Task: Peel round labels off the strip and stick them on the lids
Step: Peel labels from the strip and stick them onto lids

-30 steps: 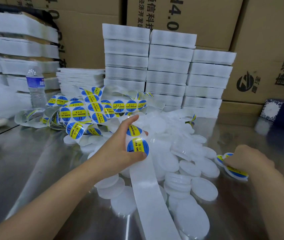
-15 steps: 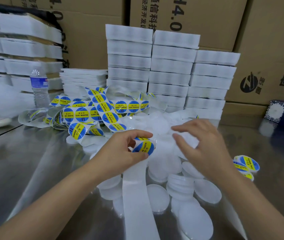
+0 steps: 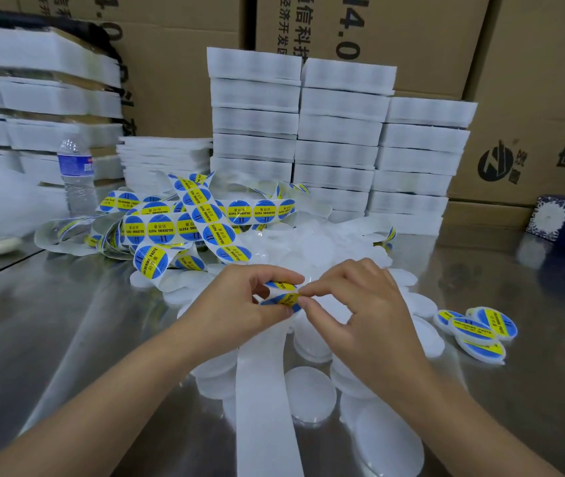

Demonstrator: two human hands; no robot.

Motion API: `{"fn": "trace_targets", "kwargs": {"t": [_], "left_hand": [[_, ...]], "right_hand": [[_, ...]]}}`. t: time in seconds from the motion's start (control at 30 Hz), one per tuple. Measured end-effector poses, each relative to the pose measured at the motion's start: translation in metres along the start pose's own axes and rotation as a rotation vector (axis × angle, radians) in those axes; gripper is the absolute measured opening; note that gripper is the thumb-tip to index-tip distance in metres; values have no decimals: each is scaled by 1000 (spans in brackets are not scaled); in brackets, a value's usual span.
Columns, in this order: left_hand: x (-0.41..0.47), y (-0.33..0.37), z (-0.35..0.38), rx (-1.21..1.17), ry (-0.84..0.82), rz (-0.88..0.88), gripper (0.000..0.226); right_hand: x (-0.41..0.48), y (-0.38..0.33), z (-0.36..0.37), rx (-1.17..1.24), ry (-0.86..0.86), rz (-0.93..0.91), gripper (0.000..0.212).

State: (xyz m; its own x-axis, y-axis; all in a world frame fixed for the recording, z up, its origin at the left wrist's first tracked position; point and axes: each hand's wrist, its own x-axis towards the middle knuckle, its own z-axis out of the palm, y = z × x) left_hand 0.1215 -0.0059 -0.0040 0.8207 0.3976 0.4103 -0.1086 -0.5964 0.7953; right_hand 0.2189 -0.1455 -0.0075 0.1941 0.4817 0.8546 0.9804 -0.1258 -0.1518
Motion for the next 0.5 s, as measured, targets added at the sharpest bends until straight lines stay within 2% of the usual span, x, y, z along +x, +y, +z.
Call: {"fn": "trace_targets", "kwargs": {"t": [0.1,0.27,0.37,0.5], "left_hand": [[-1,1,0,40,-7,-8,34],[-6,7,-5,-105,-193,-13,50],[-3,11,-4,-239,-4,-89,24],[3,8,-5,-235,224,-64,22]], "right_hand": [[0,0,0,17,-25,13,4],[-1,0,-1,46,-73,6,2],[-1,-2,-2,68,-112,-6,2],[-3,-5,-1,75,-183,-45,2]]}}
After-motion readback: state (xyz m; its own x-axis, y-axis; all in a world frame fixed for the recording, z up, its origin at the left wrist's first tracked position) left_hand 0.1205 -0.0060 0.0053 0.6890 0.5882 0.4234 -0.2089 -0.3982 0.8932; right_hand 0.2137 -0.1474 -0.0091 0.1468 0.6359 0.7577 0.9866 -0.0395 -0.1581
